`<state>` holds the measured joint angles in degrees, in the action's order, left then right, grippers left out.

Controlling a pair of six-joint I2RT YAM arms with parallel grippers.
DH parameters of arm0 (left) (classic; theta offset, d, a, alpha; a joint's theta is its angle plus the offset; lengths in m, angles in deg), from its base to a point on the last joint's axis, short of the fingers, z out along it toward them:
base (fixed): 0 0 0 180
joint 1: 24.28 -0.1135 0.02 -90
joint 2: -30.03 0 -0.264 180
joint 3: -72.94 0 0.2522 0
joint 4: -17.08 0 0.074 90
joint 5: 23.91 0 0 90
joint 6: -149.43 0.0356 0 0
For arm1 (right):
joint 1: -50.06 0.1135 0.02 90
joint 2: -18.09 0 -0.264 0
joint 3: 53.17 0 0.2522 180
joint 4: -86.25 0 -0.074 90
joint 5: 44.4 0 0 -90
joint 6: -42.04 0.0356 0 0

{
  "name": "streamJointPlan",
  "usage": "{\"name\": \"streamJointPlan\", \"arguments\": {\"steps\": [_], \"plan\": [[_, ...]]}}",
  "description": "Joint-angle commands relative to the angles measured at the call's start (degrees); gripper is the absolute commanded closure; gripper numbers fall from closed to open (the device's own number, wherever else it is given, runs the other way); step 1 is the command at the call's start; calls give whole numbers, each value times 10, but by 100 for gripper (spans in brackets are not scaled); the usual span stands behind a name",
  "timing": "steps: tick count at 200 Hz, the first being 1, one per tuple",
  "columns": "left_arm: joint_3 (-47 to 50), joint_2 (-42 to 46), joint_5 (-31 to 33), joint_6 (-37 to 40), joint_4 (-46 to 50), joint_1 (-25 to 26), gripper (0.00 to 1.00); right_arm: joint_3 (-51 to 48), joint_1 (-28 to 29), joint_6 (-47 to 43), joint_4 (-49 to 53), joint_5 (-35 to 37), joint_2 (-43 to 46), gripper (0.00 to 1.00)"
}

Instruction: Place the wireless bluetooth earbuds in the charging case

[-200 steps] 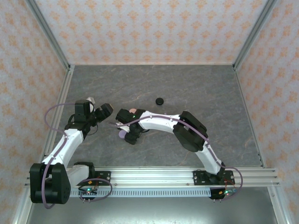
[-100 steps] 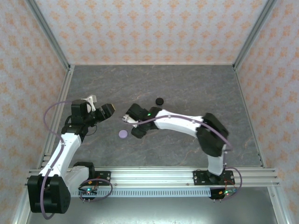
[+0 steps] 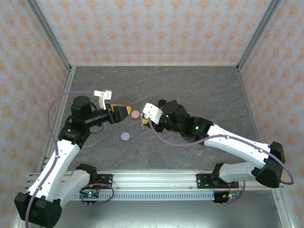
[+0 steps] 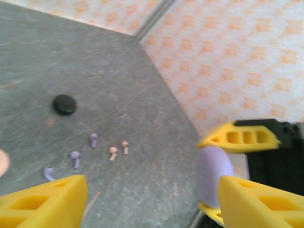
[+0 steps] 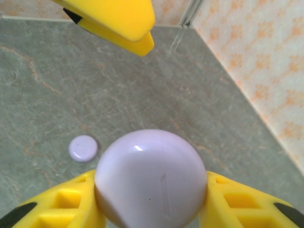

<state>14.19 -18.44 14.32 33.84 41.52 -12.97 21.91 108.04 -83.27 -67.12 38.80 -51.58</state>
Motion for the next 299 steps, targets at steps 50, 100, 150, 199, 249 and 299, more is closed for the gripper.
{"name": "streamJointPlan", "arguments": {"steps": [50, 100, 150, 199, 249, 299], "plan": [[-33, -16, -34, 17, -39, 90, 34, -19, 6, -109, -58, 23, 15, 57], [-43, -51, -22, 33, -23, 128, 44, -22, 8, -107, -63, 18, 15, 57], [-48, -79, -8, 40, -27, 150, 58, -21, 10, -107, -64, 17, 15, 57], [-42, -89, 8, 30, -45, 155, 68, -24, 10, -108, -62, 13, 16, 57], [-37, -96, 19, 28, -52, 156, 71, -26, 11, -104, -58, 2, 15, 56], [-33, -96, 19, 39, -57, 159, 79, -21, 10, -80, -46, 2, 16, 52]]}}
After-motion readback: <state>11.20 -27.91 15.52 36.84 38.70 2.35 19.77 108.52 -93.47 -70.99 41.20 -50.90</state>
